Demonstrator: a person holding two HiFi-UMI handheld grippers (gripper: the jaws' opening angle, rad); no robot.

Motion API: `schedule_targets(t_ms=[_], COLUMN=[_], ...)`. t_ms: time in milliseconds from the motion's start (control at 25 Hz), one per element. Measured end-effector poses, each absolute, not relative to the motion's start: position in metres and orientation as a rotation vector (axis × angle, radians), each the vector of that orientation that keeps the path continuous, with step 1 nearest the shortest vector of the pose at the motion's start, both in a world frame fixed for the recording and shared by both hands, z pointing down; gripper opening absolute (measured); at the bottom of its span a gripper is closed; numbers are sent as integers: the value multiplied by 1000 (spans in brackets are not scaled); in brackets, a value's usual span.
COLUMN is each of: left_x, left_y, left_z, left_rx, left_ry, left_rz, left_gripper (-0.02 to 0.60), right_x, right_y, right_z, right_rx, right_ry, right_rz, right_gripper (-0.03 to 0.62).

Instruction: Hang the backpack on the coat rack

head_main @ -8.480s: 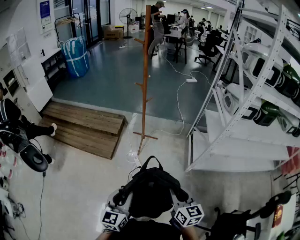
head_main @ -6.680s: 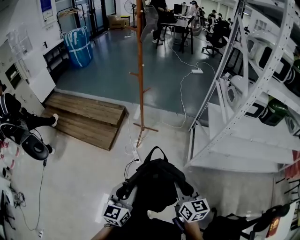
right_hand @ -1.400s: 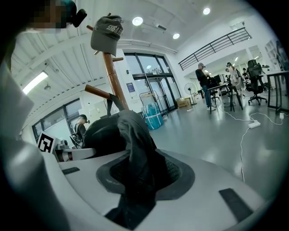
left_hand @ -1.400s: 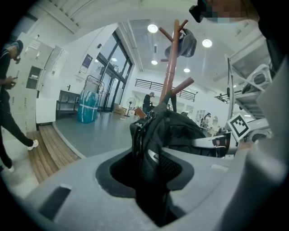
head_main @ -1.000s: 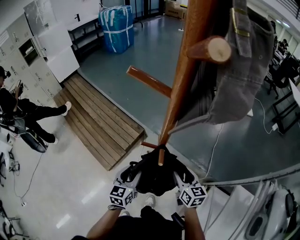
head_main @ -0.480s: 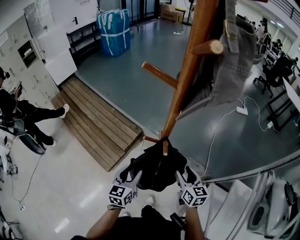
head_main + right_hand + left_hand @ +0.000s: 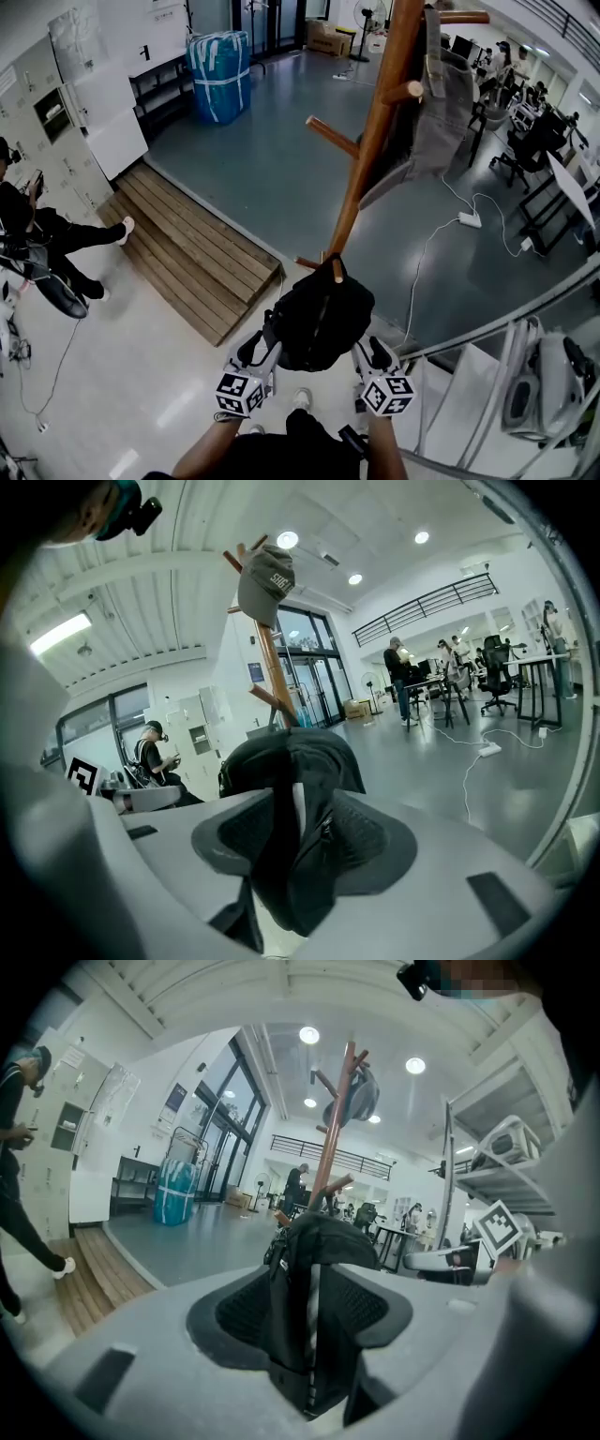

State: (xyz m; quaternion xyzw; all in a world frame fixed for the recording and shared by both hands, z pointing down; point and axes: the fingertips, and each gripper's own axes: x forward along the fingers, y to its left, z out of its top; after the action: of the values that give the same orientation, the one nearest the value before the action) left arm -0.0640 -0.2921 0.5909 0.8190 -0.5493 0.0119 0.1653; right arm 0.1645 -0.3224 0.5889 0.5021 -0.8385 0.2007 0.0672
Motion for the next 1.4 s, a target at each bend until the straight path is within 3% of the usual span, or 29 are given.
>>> schedule_targets(t_ms=[240, 360, 480, 800, 1400], left_x=[-73, -79, -86, -101, -40], left_y=[-241, -212, -183, -116, -56], left_z=[579, 569, 556, 533, 511], left_rx=[2368, 2380, 2397, 2453, 2501], left_ry=[-1531, -1549, -1545, -1462, -1479], left_rz=[16, 23, 23, -44, -63], left_gripper=[194, 88, 54, 38, 35], right_x=[147, 136, 125, 100, 134], right_y=[-265, -233, -196, -105, -38], right_z=[581, 578, 571, 559, 527], right_rx=[1589, 1625, 1692, 1804, 1815], right_ry=[-2509, -2491, -2469, -2410, -2452], right_rz=[590, 585, 588, 621, 604], right_gripper=[130, 124, 101, 57, 29])
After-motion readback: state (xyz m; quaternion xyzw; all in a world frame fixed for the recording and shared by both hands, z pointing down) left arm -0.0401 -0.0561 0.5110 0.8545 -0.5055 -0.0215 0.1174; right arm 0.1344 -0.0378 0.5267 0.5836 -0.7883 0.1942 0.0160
